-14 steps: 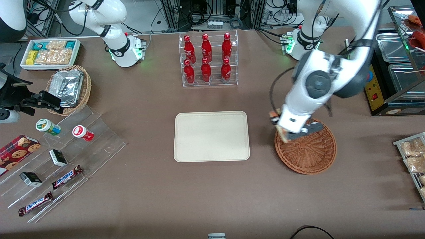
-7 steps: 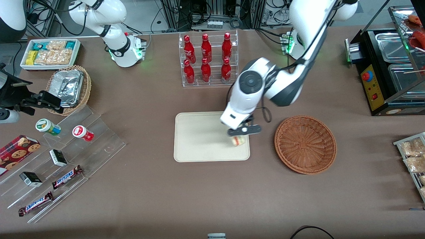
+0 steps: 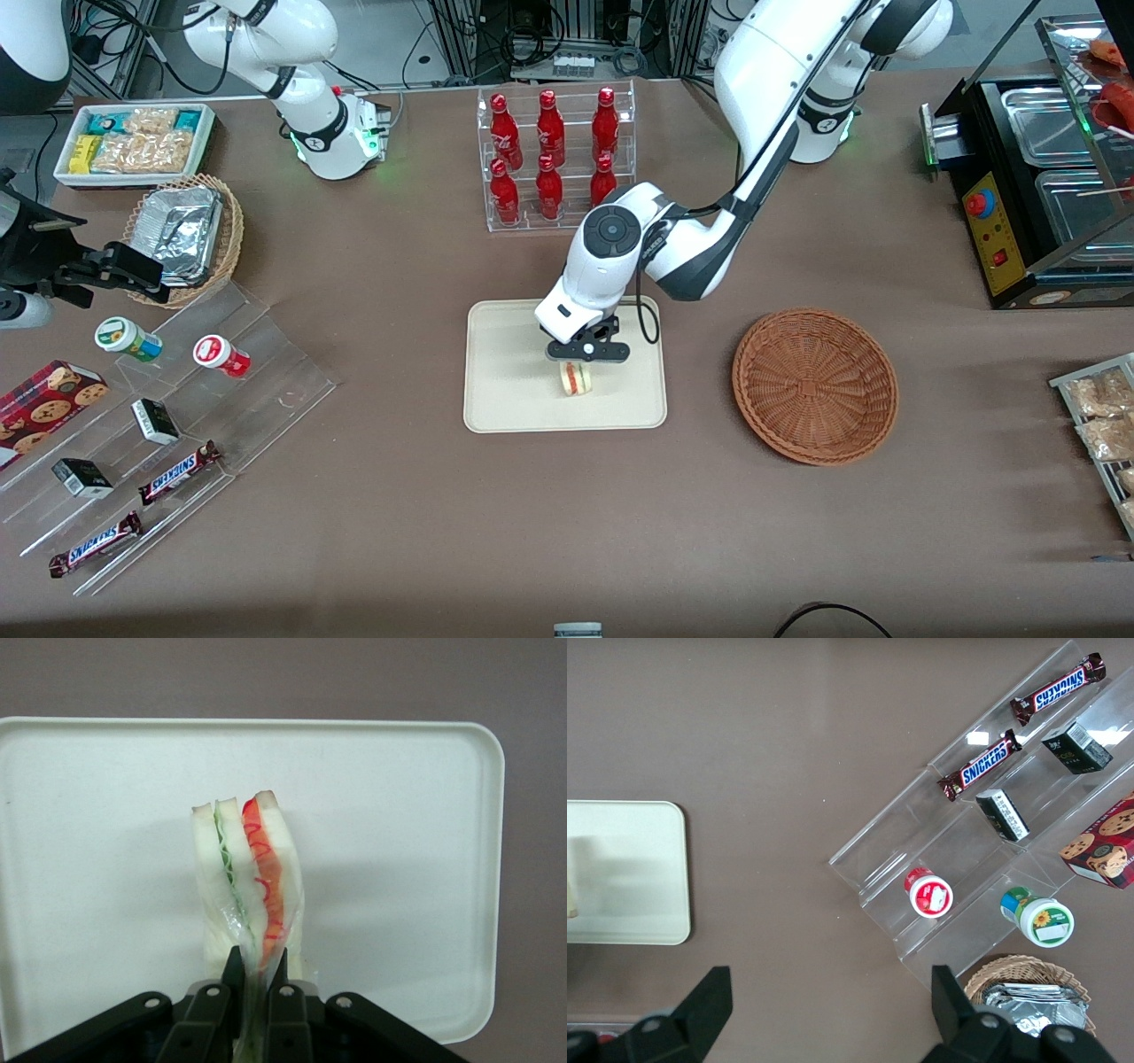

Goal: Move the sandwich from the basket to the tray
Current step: 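Lower the sandwich onto the tray and open the left gripper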

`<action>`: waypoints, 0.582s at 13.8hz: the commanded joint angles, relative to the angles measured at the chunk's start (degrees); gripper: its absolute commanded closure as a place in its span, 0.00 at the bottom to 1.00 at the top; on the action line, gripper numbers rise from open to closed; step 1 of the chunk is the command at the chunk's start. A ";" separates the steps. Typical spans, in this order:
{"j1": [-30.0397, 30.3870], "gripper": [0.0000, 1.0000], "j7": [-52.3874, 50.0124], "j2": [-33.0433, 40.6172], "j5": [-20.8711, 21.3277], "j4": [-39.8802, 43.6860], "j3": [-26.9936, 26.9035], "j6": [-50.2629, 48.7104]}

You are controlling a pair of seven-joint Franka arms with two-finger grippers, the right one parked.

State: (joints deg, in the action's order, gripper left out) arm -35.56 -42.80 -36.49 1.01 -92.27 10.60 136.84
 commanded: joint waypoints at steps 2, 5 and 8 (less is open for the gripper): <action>-1.62 1.00 1.49 -3.14 0.57 1.66 -0.67 4.20; -2.15 1.00 1.40 -4.64 0.66 1.57 -0.67 5.88; -3.11 1.00 1.23 -5.87 0.74 1.48 -0.67 7.03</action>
State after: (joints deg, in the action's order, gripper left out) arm -37.04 -41.53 -40.86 1.11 -92.09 10.58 143.43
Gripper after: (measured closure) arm 0.868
